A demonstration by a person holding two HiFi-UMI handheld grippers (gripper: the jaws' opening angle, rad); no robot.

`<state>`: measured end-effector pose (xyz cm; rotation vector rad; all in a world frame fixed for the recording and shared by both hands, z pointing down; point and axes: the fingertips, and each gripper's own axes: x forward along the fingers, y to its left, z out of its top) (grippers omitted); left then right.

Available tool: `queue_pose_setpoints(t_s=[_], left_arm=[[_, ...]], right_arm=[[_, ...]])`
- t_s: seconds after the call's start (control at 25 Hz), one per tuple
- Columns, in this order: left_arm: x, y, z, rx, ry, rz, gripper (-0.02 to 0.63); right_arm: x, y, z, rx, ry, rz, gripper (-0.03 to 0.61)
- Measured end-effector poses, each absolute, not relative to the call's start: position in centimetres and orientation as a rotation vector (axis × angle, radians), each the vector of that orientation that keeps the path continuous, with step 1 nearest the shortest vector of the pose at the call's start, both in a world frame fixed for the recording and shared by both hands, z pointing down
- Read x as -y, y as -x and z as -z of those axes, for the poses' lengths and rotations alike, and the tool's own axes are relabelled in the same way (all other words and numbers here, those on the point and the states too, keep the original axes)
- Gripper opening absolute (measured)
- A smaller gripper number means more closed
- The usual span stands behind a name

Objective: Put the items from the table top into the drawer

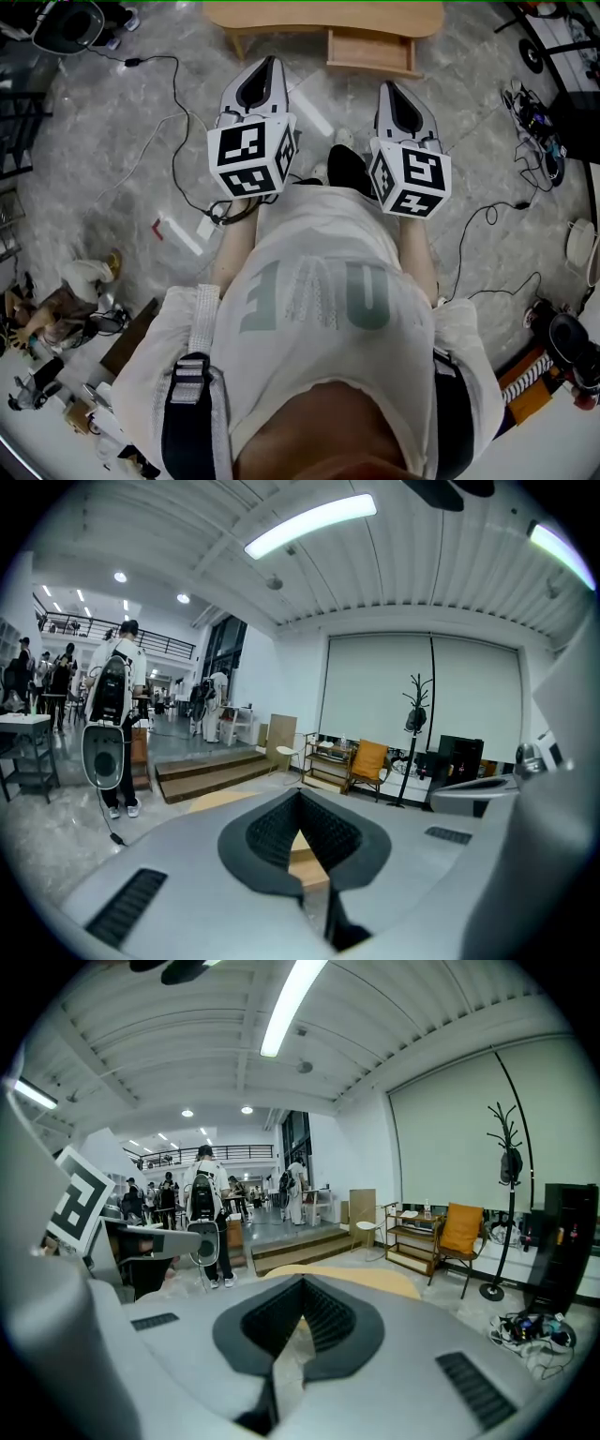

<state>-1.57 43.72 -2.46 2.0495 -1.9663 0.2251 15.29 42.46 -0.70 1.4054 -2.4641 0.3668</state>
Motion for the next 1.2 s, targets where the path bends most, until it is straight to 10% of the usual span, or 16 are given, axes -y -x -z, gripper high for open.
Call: queue_pose_setpoints(t_s=[1.2], left_arm=[[-12.0,2.7,1.8,2.010,-1.980,-0.245,0.008]], right_arm=[[-9.0,-8.8,-0.6,2.565,-1.124,-0.356,0.005]])
